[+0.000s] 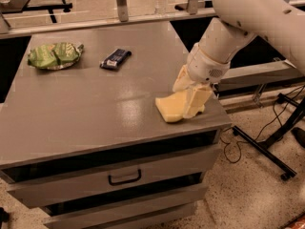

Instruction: Move sponge near rxbar blueberry

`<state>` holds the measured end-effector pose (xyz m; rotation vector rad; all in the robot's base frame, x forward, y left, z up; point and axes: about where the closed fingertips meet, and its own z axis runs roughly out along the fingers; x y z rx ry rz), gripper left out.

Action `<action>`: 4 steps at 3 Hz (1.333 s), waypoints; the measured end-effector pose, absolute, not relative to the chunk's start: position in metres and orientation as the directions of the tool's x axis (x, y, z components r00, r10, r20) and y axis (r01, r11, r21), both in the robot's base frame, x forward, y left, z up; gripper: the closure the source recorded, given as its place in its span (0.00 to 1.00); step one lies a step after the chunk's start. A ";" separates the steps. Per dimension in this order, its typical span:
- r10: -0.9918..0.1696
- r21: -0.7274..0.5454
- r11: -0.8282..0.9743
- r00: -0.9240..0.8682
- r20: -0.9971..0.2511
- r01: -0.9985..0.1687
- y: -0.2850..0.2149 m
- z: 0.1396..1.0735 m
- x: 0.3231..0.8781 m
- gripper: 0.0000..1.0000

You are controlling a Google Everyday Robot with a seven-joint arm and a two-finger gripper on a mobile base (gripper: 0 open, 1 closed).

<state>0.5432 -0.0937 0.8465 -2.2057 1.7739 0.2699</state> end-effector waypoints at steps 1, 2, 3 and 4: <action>-0.908 -0.089 -0.199 0.218 -0.358 -0.976 -0.092 0.839 0.548 0.72; -0.888 -0.090 -0.209 0.227 -0.401 -0.974 -0.084 0.851 0.551 0.95; -0.874 -0.154 -0.161 0.213 -0.436 -0.975 -0.067 0.897 0.579 1.00; -0.879 -0.194 -0.105 0.182 -0.440 -0.975 -0.044 0.925 0.612 1.00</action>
Offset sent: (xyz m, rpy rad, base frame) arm 0.0105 0.0182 0.0296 0.1395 0.0458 0.0395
